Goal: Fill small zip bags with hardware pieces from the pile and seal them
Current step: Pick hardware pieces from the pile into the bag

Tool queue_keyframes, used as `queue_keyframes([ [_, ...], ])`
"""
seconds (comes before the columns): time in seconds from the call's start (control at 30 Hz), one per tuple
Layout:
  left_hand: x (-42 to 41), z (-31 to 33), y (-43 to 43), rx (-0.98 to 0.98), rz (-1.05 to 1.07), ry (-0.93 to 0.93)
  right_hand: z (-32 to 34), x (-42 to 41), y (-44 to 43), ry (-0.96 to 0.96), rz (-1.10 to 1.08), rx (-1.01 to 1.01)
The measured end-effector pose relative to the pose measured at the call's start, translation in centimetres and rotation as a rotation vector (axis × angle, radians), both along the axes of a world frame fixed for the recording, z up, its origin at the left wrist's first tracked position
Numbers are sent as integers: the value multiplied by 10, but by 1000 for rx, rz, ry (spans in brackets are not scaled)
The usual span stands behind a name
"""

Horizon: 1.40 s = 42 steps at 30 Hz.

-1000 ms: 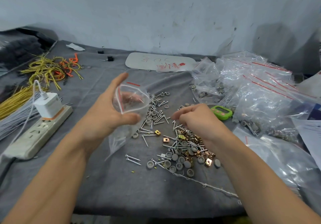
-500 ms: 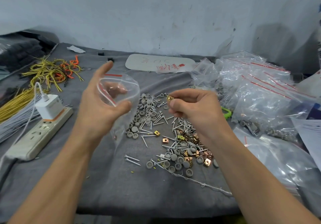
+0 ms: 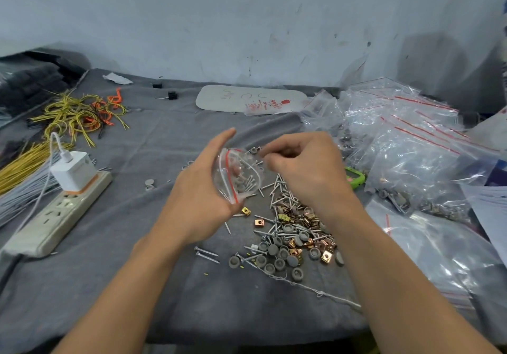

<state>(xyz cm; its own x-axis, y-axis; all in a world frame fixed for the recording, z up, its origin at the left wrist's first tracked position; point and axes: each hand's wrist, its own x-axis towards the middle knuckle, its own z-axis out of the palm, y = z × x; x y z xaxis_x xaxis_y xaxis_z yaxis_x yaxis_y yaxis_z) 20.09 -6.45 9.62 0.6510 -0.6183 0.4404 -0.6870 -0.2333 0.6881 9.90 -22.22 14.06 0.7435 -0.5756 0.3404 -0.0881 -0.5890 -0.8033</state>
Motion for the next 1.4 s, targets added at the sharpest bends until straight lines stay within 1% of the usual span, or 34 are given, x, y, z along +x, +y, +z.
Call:
queue_keyframes([
  [0.03, 3, 0, 1, -20, 1, 23, 0, -4, -8, 5, -32, 1],
  [0.07, 5, 0, 3, -42, 2, 49, -1, -8, -17, 49, -54, -23],
  [0.13, 10, 1, 4, -69, 14, 77, -5, -16, -32, 251, -42, -136],
  [0.23, 9, 0, 2, -25, 6, 43, -15, -27, -41, 592, 79, -328],
  [0.3, 5, -3, -3, 42, -8, 4, -21, -35, -41, 724, 155, -379],
  [0.47, -9, -12, -18, 179, -28, -47, -26, -61, -44, 848, 228, -408],
  [0.57, -16, -14, -20, 224, -27, -68, -31, -73, -39, 903, 160, -454],
  [0.7, -22, -13, -20, 259, -15, -73, -40, -76, -32, 919, -24, -594],
  [0.8, -25, -15, -21, 291, -18, -73, -44, -77, -30, 931, -27, -629],
  [0.87, -25, -18, -22, 310, -19, -63, -45, -80, -32, 933, -2, -606],
  [0.93, -25, -21, -22, 326, -25, -50, -42, -83, -39, 884, 37, -481],
  [1.0, -26, -23, -23, 321, -37, -44, -36, -86, -47, 770, 76, -286],
  [1.2, -34, -25, -24, 301, -51, -44, -32, -82, -43, 327, 230, 232],
  [1.3, -38, -26, -25, 297, -57, -61, -33, -77, -40, 221, 292, 361],
  [1.37, -38, -25, -25, 294, -65, -48, -33, -75, -40, 211, 297, 383],
  [1.4, -38, -25, -24, 292, -66, -41, -33, -75, -41, 225, 282, 364],
])
